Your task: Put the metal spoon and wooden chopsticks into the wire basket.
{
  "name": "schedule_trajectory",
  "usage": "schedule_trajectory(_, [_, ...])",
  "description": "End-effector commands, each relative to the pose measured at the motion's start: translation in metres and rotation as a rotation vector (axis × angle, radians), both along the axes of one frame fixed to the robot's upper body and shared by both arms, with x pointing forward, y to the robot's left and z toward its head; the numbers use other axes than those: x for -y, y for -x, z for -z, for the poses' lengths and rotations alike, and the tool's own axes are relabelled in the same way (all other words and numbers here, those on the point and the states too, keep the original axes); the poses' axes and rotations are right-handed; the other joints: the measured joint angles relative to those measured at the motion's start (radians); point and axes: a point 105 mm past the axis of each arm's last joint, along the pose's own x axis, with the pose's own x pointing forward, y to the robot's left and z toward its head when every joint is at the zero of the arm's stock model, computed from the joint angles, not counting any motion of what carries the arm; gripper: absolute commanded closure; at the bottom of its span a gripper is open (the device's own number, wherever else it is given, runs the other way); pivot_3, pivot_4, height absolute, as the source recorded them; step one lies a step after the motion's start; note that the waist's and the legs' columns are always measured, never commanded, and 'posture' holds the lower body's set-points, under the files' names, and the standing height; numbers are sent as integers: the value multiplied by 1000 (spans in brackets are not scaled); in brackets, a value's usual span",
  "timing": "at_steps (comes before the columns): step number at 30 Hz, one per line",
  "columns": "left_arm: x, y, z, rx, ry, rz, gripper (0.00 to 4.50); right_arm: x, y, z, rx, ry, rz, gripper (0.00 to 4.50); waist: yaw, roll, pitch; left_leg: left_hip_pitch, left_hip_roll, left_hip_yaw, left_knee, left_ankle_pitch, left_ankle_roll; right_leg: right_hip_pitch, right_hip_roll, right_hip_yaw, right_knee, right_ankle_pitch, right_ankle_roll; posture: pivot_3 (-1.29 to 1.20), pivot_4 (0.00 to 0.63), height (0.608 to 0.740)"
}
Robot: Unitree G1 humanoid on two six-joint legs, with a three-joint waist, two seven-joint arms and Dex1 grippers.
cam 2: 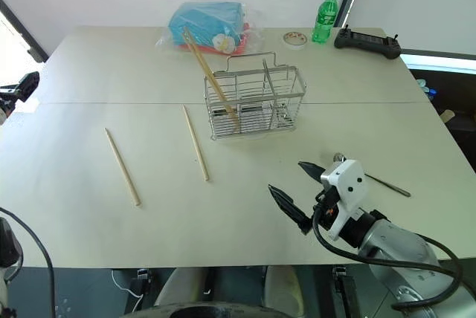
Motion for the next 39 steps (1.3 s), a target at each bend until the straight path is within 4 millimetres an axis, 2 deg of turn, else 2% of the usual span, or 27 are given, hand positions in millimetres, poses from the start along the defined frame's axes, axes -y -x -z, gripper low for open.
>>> schedule_trajectory(1, [0, 4, -19, 50, -34, 2, 48, -2, 2, -9, 41, 0, -18, 0, 1, 0, 0, 0, 0, 0, 0, 0, 0, 0, 0, 0, 0, 0, 0, 0, 150, 720])
schedule_trajectory(9, [3, 3, -18, 42, -29, 19, 48, 1, 3, -8, 41, -1, -12, 0, -1, 0, 0, 0, 0, 0, 1, 0, 0, 0, 0, 0, 0, 0, 0, 0, 150, 720])
schedule_trajectory(21, [6, -2, -24, 54, -30, 21, 48, -13, 6, -4, 35, -40, -9, 0, -1, 0, 0, 0, 0, 1, 1, 0, 0, 0, 1, 0, 1, 0, 0, 0, 150, 720])
schedule_trajectory(31, [13, -9, -30, 57, -25, 52, 48, -6, 10, 8, 23, -56, 23, 0, -3, -1, -1, 1, 0, 3, 2, 0, 0, 1, 2, 0, 2, 0, 0, 0, 150, 720])
schedule_trajectory(34, [27, -13, -32, 49, 14, 129, 48, -1, 12, 12, 27, -27, 27, 0, -2, -1, -1, 1, 0, 3, 2, 0, 0, 1, 2, 0, 3, 0, 0, 0, 150, 720])
schedule_trajectory(37, [76, -12, -30, -20, 12, 402, 48, 17, 12, 6, 55, 51, 51, 0, 0, 0, 0, 1, 0, 3, 4, 0, 0, 3, 2, 0, 3, 0, 0, 0, 150, 720])
schedule_trajectory(39, [102, -4, -27, -77, 3, 542, 48, 28, 11, 1, 65, 93, 63, 0, -1, -1, 0, 1, 0, 3, 6, 0, 0, 4, 1, 0, 2, -1, -1, 0, 150, 720])
